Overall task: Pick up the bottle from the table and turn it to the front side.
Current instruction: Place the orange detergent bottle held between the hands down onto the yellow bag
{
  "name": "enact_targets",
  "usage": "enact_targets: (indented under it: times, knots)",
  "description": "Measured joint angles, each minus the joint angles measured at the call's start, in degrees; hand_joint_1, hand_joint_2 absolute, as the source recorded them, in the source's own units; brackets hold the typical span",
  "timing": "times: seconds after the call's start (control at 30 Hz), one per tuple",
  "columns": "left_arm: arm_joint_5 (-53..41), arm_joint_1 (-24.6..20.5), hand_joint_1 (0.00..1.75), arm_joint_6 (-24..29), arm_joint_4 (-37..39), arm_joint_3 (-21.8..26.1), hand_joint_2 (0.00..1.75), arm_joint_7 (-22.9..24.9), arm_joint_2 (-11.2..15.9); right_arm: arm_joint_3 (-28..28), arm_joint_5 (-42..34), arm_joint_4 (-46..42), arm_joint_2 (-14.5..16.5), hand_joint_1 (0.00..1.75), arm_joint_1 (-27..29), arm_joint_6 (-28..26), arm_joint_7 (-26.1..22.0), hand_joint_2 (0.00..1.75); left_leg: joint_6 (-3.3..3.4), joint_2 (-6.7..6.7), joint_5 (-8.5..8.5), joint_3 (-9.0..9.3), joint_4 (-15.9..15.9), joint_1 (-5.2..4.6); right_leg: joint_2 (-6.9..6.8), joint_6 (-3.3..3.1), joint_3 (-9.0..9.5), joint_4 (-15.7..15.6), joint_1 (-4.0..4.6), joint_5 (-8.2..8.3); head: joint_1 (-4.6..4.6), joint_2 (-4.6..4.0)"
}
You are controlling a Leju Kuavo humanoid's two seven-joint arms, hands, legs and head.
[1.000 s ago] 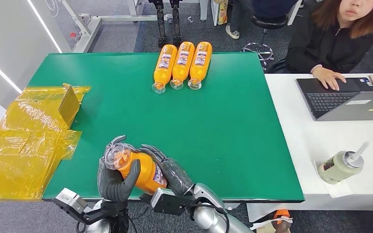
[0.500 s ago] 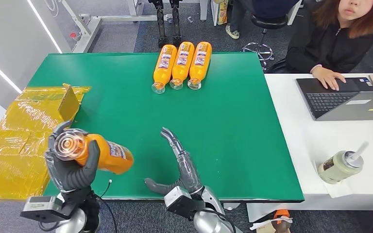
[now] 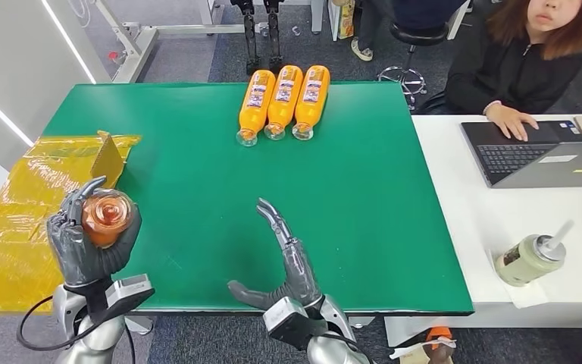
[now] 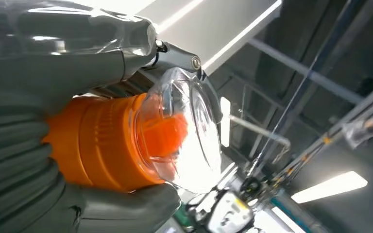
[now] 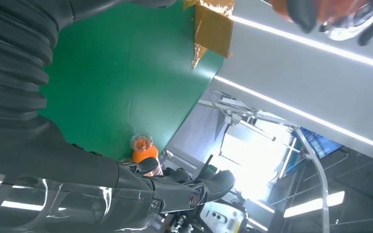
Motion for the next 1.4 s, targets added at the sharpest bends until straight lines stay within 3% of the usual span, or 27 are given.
enact_targets:
  times: [0.2,0.4,0.53,0.57,0.67,0.7,0.97,1.4]
  knots:
    - [-17.7,-7.1,1.75,1.2,16.3,1.6,1.75,4.3,1.9,0.0,0.5,-2.1,-1.1,0.00,1.1,0.2,-0.2,1.75,0.00,0.05,0.01,0.00,0.0,0.00,0.04,-0.01,0.00,0.0,0.00,0.01,0.01,0.00]
    - [-21.7,-11.0,1.75,1.3,27.1,3.8,1.75,5.6,2.0,0.0,0.8,-3.0,-1.8,0.00,1.8,0.3,-0.2,1.75,-0.01,0.21,0.00,0.00,0.0,0.00,0.20,-0.03,-0.05,0.0,0.00,0.03,0.02,0.00]
    - [-28.8,-13.5,1.75,1.3,32.4,4.3,1.75,9.7,2.1,0.0,0.4,-3.0,-2.0,0.00,1.7,0.2,0.2,1.75,-0.01,0.19,0.00,-0.03,0.0,0.00,0.18,-0.03,-0.07,0.0,0.00,0.03,0.02,0.00]
    - [-31.1,-14.3,1.66,1.3,33.9,4.3,1.75,11.0,2.2,0.0,0.1,-3.0,-2.0,0.00,1.6,0.1,0.3,1.75,-0.01,0.19,0.00,-0.03,0.0,0.00,0.18,-0.03,-0.07,0.0,0.00,0.03,0.01,0.00]
    - [-36.1,-16.7,0.37,1.3,39.0,4.0,1.75,14.5,2.7,0.0,-1.0,-2.8,-2.2,0.00,1.6,-0.7,-0.1,1.75,-0.01,0.20,0.00,-0.01,0.0,0.00,0.19,-0.04,-0.07,0.0,0.00,0.04,0.01,0.00]
    - [-36.9,-17.3,0.01,1.3,40.7,3.7,1.75,15.2,2.9,0.0,-1.3,-2.7,-2.3,0.00,1.7,-1.1,-0.4,1.75,-0.01,0.21,0.00,-0.01,0.0,0.00,0.19,-0.04,-0.07,0.0,0.00,0.04,0.01,0.00]
    - [-38.9,-19.3,0.00,1.3,47.0,1.2,1.75,17.6,3.8,0.0,-2.1,-2.6,-3.9,0.00,2.8,-2.5,-1.0,1.75,-0.02,0.22,0.00,-0.02,0.0,-0.01,0.20,-0.04,-0.08,0.0,0.00,0.03,0.02,0.00]
    - [-37.4,-19.8,0.00,1.3,47.7,0.0,1.75,15.0,4.0,0.0,-3.3,-2.7,-5.7,0.00,3.9,-4.7,-1.7,1.75,-0.02,0.22,0.00,-0.01,0.0,0.00,0.20,-0.04,-0.09,0.0,0.00,0.04,0.02,0.00]
